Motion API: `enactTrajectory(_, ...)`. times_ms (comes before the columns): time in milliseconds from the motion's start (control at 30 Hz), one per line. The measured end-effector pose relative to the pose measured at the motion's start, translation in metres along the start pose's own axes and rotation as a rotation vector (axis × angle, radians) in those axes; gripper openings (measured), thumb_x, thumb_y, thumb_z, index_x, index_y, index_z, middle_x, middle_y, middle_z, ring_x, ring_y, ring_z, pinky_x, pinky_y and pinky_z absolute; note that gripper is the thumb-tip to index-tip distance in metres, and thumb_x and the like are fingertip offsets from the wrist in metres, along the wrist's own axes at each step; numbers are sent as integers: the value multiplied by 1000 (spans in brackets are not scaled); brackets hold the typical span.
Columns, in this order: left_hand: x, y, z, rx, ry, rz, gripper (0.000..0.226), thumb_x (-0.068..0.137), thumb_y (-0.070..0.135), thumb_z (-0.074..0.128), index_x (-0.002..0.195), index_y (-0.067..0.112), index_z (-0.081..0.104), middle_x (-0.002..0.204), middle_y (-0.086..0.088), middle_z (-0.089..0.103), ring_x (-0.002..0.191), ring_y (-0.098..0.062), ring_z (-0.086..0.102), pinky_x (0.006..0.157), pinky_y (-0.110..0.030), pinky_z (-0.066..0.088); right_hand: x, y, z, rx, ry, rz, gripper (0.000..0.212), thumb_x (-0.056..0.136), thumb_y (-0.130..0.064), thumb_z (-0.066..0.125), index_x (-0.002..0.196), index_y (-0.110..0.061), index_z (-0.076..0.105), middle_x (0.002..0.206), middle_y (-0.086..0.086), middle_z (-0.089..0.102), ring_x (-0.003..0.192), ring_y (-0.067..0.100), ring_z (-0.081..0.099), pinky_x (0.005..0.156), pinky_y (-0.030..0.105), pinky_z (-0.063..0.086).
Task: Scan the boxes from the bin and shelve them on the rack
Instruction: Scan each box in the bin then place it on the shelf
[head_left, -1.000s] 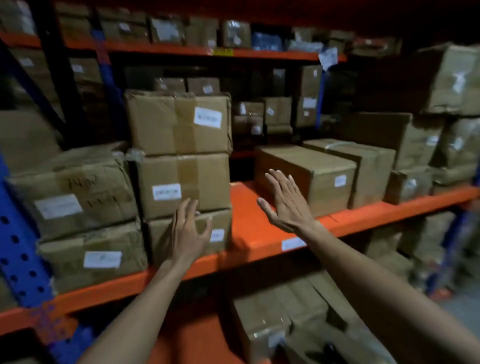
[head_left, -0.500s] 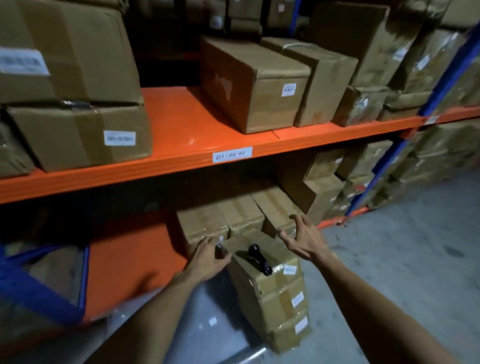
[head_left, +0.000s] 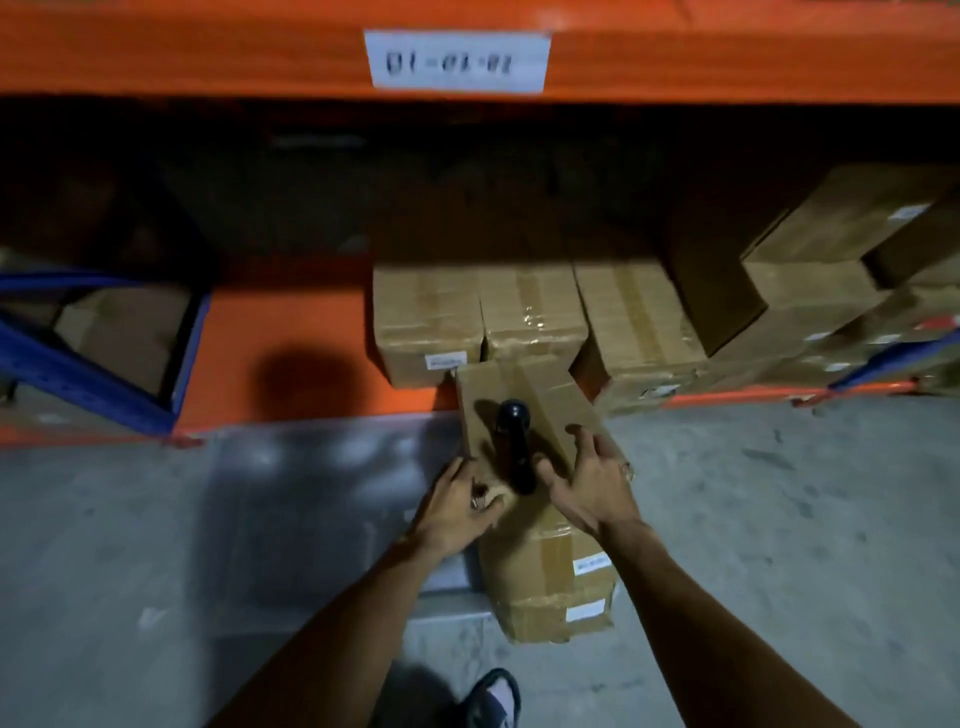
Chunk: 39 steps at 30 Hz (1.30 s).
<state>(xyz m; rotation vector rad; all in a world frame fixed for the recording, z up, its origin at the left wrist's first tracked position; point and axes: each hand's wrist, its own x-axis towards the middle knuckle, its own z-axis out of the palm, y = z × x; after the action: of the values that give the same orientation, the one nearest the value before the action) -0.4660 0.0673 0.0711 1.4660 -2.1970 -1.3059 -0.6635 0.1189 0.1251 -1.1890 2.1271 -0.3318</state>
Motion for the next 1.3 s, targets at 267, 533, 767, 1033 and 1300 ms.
enactTrajectory(267,34,-57,60,-80,115,44,44,88,25,73,124,3,60,125,-10,57,114,-23,56,94,-38,51,95,2,62,113,-91,-15,77,95,-45,71,155,-20,30,143,21,48,126,43,56,105,59,51)
enactTrajectory(533,38,-65,57,12,87,67,41,91,33,65,120,5,61,119,-9,57,111,-26,54,92,-42,48,103,7,76,336,-97,96,79,91,-18,75,156,-26,31,133,17,63,122,38,62,103,53,54)
enactTrajectory(767,40,-51,65,447,-66,120,71,89,19,59,150,37,28,136,-10,33,126,-34,37,107,-45,37,18,45,30,823,142,80,74,78,-9,74,135,-51,49,104,0,69,76,11,68,64,23,54)
enactTrajectory(1033,47,-30,78,659,-416,160,112,86,14,61,140,61,-25,161,-5,-24,147,-35,-23,107,-76,1,-70,84,21,1007,320,205,54,92,-57,72,140,-53,47,90,9,75,74,23,69,69,38,56)
enactTrajectory(1300,49,-42,88,748,-277,250,123,88,-4,54,125,61,-43,163,-11,-8,148,-39,-1,102,-71,28,-86,96,55,920,348,296,39,97,-33,55,123,-55,36,89,10,72,69,20,71,65,37,60)
